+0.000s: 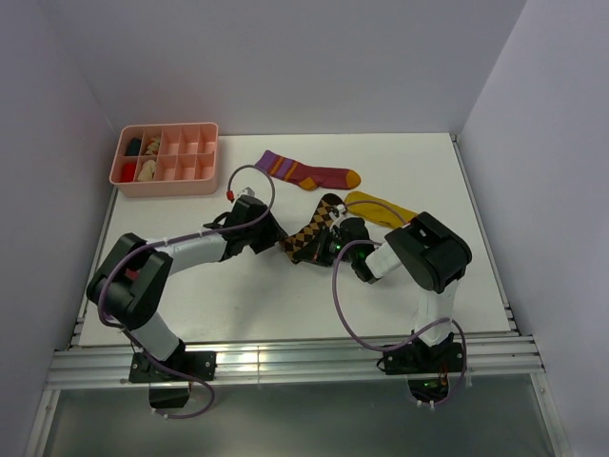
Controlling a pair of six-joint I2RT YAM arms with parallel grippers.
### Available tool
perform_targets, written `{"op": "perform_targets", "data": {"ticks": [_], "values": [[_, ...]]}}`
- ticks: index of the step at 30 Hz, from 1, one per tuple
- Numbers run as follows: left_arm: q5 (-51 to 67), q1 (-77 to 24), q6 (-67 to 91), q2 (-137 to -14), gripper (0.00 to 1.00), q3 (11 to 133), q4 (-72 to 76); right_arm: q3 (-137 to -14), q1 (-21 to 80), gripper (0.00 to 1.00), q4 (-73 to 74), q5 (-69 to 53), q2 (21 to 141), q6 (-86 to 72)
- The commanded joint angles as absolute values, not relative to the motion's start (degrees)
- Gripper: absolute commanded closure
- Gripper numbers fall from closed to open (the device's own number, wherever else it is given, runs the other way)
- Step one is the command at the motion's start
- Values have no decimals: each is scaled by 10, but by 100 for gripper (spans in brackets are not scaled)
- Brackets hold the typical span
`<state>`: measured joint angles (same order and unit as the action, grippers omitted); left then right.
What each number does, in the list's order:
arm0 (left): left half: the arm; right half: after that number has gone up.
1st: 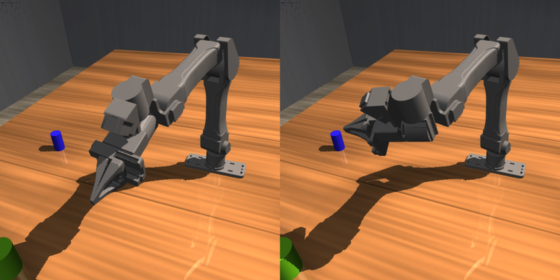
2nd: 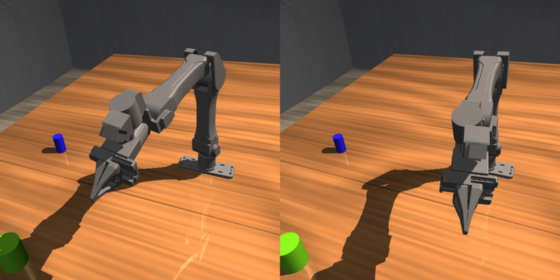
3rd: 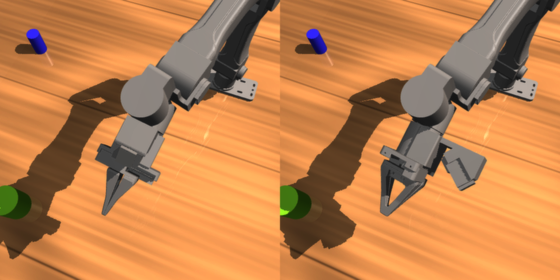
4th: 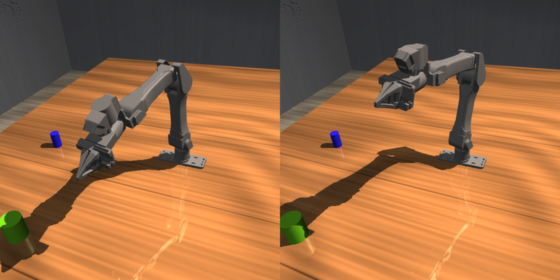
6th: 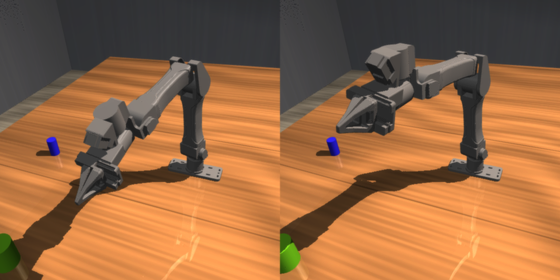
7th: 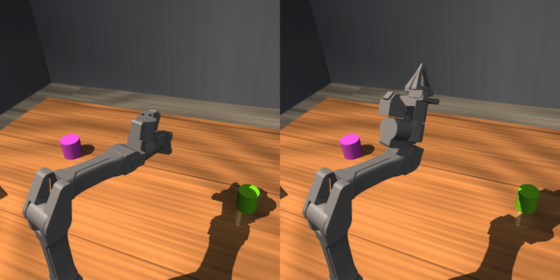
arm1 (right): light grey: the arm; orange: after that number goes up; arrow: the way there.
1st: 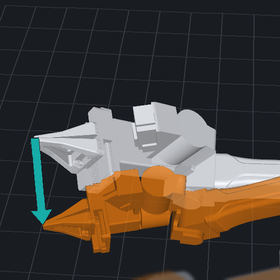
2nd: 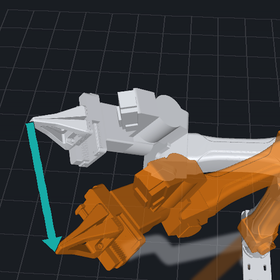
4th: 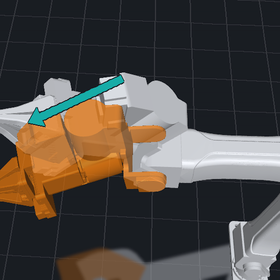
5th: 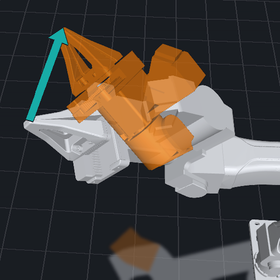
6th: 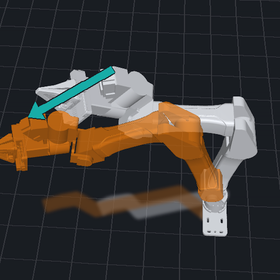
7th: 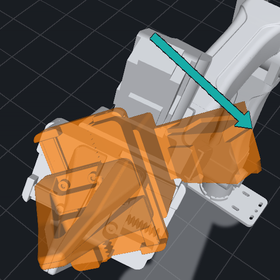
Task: Roll the socks
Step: Roll the sock at the center of the board.
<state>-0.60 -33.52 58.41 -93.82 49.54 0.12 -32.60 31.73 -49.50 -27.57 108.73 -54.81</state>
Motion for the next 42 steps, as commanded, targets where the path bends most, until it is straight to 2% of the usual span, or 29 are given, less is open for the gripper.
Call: {"op": "perform_targets", "data": {"ticks": [1, 7, 15, 22, 28, 31, 32, 34, 35, 36, 39, 40, 42], "values": [[18, -336, 600, -948, 45, 488, 59, -299, 316, 100, -395, -277, 1129, -553], [13, -336, 600, -965, 46, 493, 51, -295, 307, 100, -405, -286, 1143, -568], [32, -317, 624, -966, 42, 458, 90, -297, 301, 100, -382, -282, 1154, -576], [44, -316, 621, -976, 44, 453, 120, -299, 296, 100, -384, -293, 1174, -586], [59, -316, 610, -1013, 58, 468, 111, -304, 296, 100, -381, -294, 1178, -584], [68, -316, 607, -1029, 71, 472, 106, -309, 295, 100, -373, -292, 1177, -577], [69, -316, 606, -1036, 80, 475, 104, -310, 296, 100, -371, -291, 1176, -572], [70, -316, 603, -1040, 87, 479, 93, -313, 296, 100, -363, -286, 1172, -567], [68, -317, 599, -1041, 95, 482, 89, -314, 296, 99, -360, -283, 1170, -555], [64, -317, 599, -1040, 100, 484, 78, -319, 296, 98, -342, -279, 1159, -547], [48, -319, 589, -1034, 100, 498, 46, -330, 298, 83, -304, -260, 1122, -502], [42, -321, 584, -1033, 100, 503, 39, -334, 301, 73, -290, -244, 1108, -487], [26, -323, 577, -1029, 100, 518, 21, -343, 306, 65, -252, -222, 1065, -443]]}}
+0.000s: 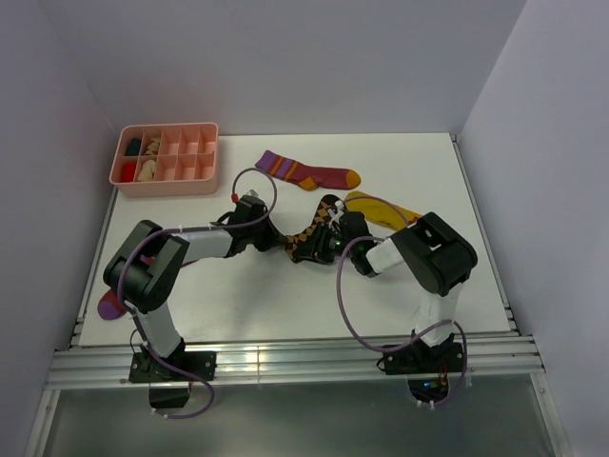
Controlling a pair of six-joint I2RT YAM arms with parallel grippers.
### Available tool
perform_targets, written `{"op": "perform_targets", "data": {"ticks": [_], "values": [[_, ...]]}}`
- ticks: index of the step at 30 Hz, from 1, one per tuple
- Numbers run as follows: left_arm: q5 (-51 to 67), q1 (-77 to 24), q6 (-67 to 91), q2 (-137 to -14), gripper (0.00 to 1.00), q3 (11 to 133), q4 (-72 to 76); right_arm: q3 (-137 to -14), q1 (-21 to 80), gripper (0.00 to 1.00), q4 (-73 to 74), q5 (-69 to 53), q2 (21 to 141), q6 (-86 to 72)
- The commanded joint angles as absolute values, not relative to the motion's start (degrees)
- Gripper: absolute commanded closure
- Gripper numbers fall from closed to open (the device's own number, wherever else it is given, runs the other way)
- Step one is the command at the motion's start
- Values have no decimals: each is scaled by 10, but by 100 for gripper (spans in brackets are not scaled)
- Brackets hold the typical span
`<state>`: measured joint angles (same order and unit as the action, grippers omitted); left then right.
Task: Roll the socks
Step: Roll the sock at the center of the board.
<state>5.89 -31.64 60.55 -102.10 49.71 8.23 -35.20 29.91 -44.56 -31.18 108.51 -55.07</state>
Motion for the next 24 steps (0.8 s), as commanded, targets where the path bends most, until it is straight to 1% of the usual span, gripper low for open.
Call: {"op": "perform_targets", "data": {"ticks": [1, 4, 5, 7, 8, 12, 18, 24], "values": [[20, -325, 572, -1032, 100, 525, 2, -345, 314, 58, -240, -199, 1048, -413], [4, -330, 560, -1040, 100, 559, -55, -356, 343, 50, -190, -143, 979, -350], [3, -333, 556, -1041, 100, 576, -64, -360, 353, 49, -176, -87, 947, -333], [3, -340, 544, -1044, 100, 591, -83, -366, 379, 47, -153, -33, 920, -299], [-19, -343, 540, -1045, 99, 607, -102, -370, 406, 47, -149, 1, 902, -271], [-35, -353, 527, -1044, 100, 627, -122, -374, 451, 46, -159, 94, 882, -233], [-48, -363, 516, -1044, 100, 638, -141, -400, 498, 45, -180, 173, 889, -180], [-48, -367, 515, -1050, 100, 647, -152, -425, 528, 44, -228, 168, 909, -120]]}}
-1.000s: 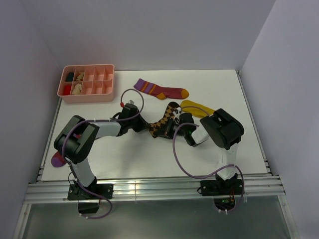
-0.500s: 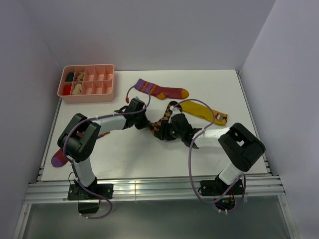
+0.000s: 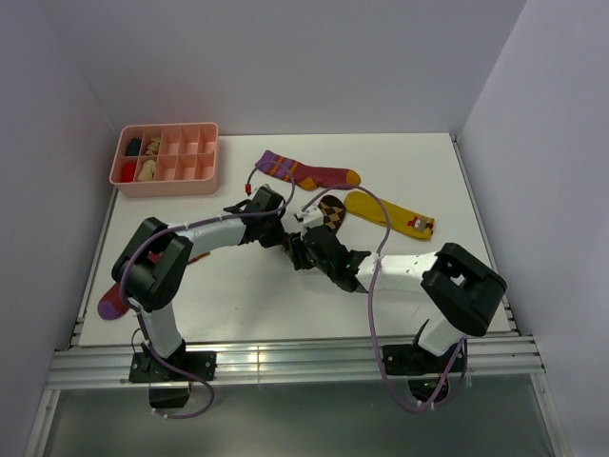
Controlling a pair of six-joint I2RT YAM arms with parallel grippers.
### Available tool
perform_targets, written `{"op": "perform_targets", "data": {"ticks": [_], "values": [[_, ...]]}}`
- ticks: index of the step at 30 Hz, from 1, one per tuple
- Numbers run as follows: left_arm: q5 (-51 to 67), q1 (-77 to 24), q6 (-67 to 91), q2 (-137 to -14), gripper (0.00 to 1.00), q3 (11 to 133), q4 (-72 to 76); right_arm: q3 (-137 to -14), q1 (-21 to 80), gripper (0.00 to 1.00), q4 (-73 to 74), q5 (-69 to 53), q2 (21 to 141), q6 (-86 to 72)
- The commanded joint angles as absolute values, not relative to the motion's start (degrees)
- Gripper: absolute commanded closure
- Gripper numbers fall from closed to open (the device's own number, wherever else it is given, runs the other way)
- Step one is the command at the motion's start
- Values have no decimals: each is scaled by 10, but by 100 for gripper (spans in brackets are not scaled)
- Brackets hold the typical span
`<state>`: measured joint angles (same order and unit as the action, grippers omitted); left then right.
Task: Roll the socks
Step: Roll the sock at the center of the board.
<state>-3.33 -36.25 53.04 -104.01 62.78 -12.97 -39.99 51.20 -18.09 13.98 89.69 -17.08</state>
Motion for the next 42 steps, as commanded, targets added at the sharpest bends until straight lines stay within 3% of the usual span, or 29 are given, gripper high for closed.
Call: {"op": "perform_targets", "data": {"ticks": [1, 7, 22, 25, 27, 30, 33, 34, 37, 39, 42], "values": [[-48, -367, 515, -1049, 100, 649, -155, -425, 535, 44, -235, 157, 911, -108], [-48, -367, 519, -1047, 100, 648, -157, -439, 545, 44, -262, 153, 963, -101], [-47, -368, 523, -1045, 100, 646, -164, -459, 549, 61, -208, 256, 1059, -156], [-49, -367, 525, -1043, 100, 644, -168, -459, 548, 76, -157, 262, 1063, -181], [-53, -367, 531, -1038, 100, 640, -168, -453, 547, 92, -150, 246, 1058, -195], [-64, -367, 548, -1030, 98, 635, -165, -435, 535, 100, -141, 189, 1040, -220], [-74, -365, 569, -1016, 82, 625, -158, -413, 505, 100, -135, 106, 1016, -258], [-76, -365, 573, -1009, 70, 621, -156, -400, 496, 100, -135, 79, 1005, -270], [-80, -362, 586, -996, 47, 612, -143, -372, 447, 100, -162, -31, 994, -315], [-83, -361, 591, -988, 36, 608, -138, -356, 410, 100, -183, -102, 995, -345], [-87, -360, 595, -971, 29, 596, -119, -328, 366, 100, -228, -184, 1006, -392]]}}
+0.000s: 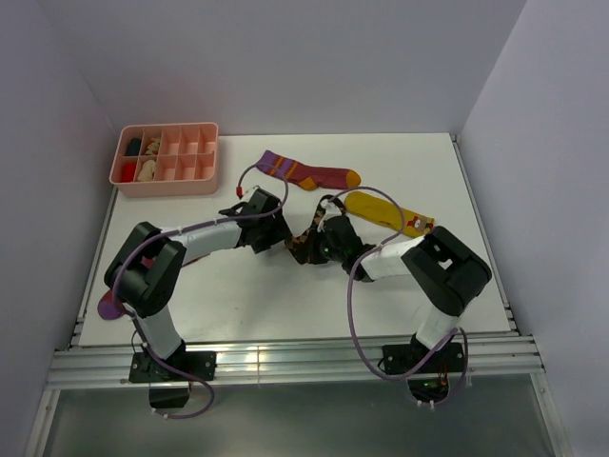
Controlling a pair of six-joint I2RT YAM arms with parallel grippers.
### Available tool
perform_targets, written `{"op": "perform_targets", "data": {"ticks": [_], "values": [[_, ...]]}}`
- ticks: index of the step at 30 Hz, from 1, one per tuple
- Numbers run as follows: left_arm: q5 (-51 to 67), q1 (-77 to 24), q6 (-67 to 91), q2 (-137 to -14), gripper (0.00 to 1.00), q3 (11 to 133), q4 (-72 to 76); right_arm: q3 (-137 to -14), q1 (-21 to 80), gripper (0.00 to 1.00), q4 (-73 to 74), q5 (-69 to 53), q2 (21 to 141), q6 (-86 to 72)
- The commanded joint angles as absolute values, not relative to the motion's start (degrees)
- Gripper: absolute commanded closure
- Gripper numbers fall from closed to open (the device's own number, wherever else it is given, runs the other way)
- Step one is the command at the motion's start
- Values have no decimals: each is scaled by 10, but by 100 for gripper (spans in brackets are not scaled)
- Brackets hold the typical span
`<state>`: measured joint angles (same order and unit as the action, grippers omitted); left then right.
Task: Roll the socks
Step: Roll the sock at the center of the board.
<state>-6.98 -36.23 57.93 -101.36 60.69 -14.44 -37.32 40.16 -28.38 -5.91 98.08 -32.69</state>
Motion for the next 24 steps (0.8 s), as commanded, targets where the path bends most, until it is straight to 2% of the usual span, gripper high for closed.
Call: {"op": "perform_targets", "data": {"ticks": [1, 8, 24], "values": [[-84, -360, 595, -967, 29, 592, -109, -315, 355, 100, -242, -209, 1012, -407], [-34, -360, 589, -940, 33, 551, -27, -261, 277, 100, -378, -313, 1062, -524], [33, -378, 576, -996, 37, 548, 33, -226, 235, 100, -427, -335, 1114, -602]]}}
